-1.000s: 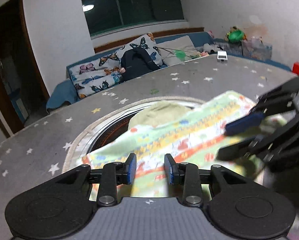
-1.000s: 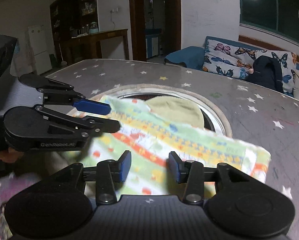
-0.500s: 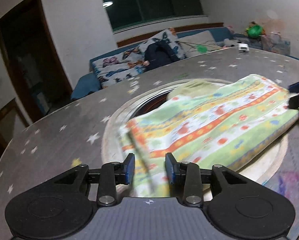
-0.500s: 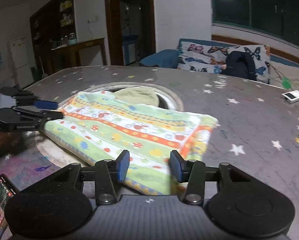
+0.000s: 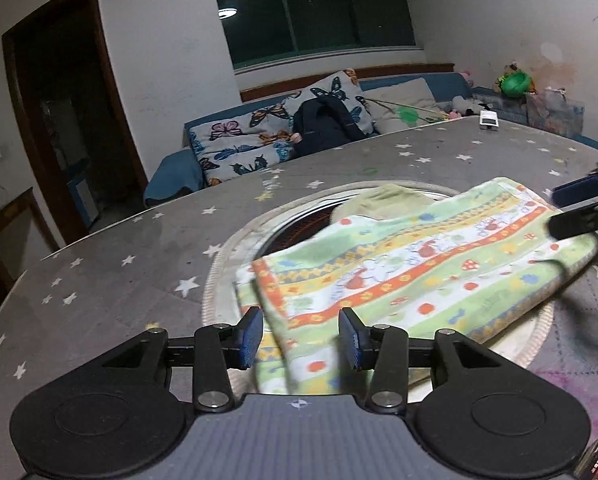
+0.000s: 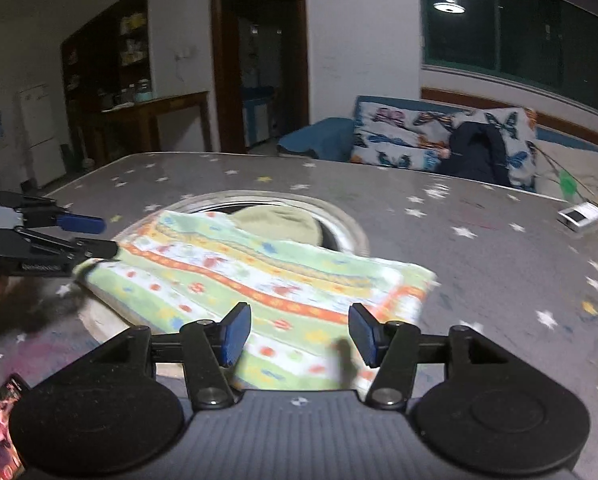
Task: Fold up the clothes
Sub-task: 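Lower the striped garment onto the basket and open both tools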
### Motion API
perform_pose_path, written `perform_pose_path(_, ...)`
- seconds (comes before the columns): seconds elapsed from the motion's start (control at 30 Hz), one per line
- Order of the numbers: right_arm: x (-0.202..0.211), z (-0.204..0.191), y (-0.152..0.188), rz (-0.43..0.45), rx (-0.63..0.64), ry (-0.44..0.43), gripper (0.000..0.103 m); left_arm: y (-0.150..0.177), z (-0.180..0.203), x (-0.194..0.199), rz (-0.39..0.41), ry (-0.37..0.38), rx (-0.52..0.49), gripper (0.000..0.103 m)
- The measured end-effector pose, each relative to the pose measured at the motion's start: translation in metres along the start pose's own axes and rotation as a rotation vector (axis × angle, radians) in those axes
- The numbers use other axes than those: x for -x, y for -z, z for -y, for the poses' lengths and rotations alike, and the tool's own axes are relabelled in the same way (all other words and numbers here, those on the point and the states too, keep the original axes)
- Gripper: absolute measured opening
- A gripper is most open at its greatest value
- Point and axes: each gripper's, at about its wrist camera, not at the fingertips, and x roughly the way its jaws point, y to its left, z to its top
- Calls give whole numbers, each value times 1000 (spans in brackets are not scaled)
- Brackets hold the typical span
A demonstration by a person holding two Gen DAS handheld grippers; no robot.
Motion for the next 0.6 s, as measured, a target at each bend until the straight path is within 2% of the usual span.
perform_pose_path(0.23,-25,-12,9,-44,8,-36,60,9,-4,-3,-16,-9,5,46)
perform_pose_path(0.43,-28,-8,12,-49,-14,-51,66,12,-7,-5,-23,-5,28,46)
perform_pose_path(0.53,-28,-6,12,-51,-25,-59,75,13,-8,-5,-27,-1,34,47)
perform_pose_path(0.6,-28,-7,13,-52,-23,-60,76,13,-9,-6,-30,1,42,48)
